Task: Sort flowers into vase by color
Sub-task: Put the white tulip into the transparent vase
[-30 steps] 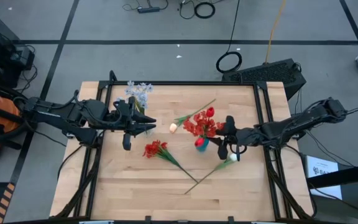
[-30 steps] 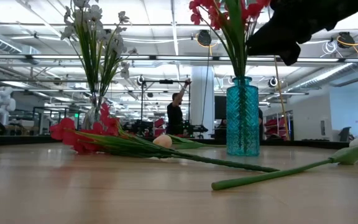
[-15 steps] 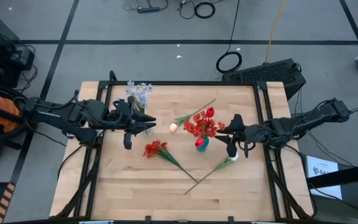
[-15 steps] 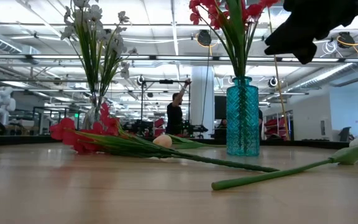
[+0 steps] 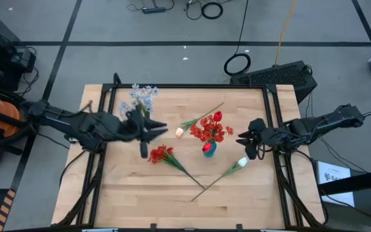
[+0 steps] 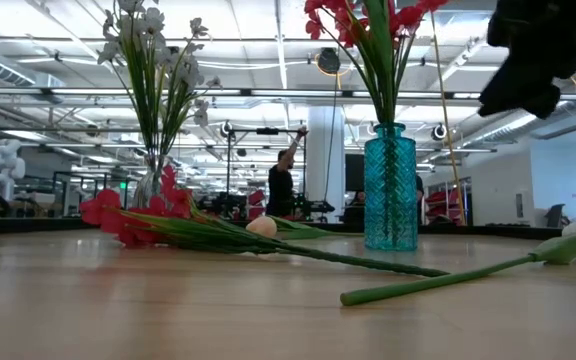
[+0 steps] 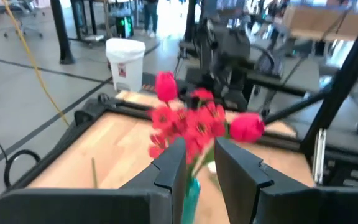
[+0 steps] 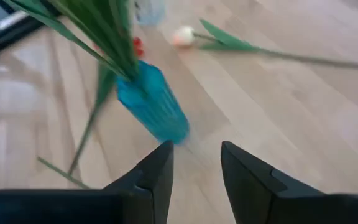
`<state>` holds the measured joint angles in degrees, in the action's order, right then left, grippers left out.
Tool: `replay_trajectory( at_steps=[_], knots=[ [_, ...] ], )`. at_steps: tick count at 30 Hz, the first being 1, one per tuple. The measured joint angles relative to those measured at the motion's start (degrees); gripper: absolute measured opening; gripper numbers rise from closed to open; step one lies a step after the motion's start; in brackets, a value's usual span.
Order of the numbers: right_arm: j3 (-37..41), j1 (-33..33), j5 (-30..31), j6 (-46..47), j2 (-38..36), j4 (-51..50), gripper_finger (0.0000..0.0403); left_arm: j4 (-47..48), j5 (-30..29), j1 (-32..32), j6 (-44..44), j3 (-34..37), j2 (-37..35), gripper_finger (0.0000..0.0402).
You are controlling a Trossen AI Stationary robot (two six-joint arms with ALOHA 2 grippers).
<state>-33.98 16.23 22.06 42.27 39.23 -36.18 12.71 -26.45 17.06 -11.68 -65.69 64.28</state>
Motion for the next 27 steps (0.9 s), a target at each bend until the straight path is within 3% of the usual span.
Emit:
replay_trajectory(
  at_steps=[7,11,18,27],
  knots=[
    [0.0,0.0,0.0,7.7,-3.5,-8.1,0.0098,1.3,-3.7,4.2,-5.4,-3.3,7.3,0.0088],
    [0.0,0.0,0.0,12.2,-4.4,-10.6,0.008,6.3,-8.9,6.4,-11.1,-6.5,11.0,0.0088],
    [0.0,0.0,0.0,10.0,-4.6,-14.1,0.0061,12.6,-17.4,10.4,-16.4,-13.9,17.4,0.0088],
    [0.0,0.0,-0.5,4.8,-4.6,-14.3,0.0059,12.1,-20.5,13.5,-16.6,-19.5,22.9,0.0088]
  ],
)
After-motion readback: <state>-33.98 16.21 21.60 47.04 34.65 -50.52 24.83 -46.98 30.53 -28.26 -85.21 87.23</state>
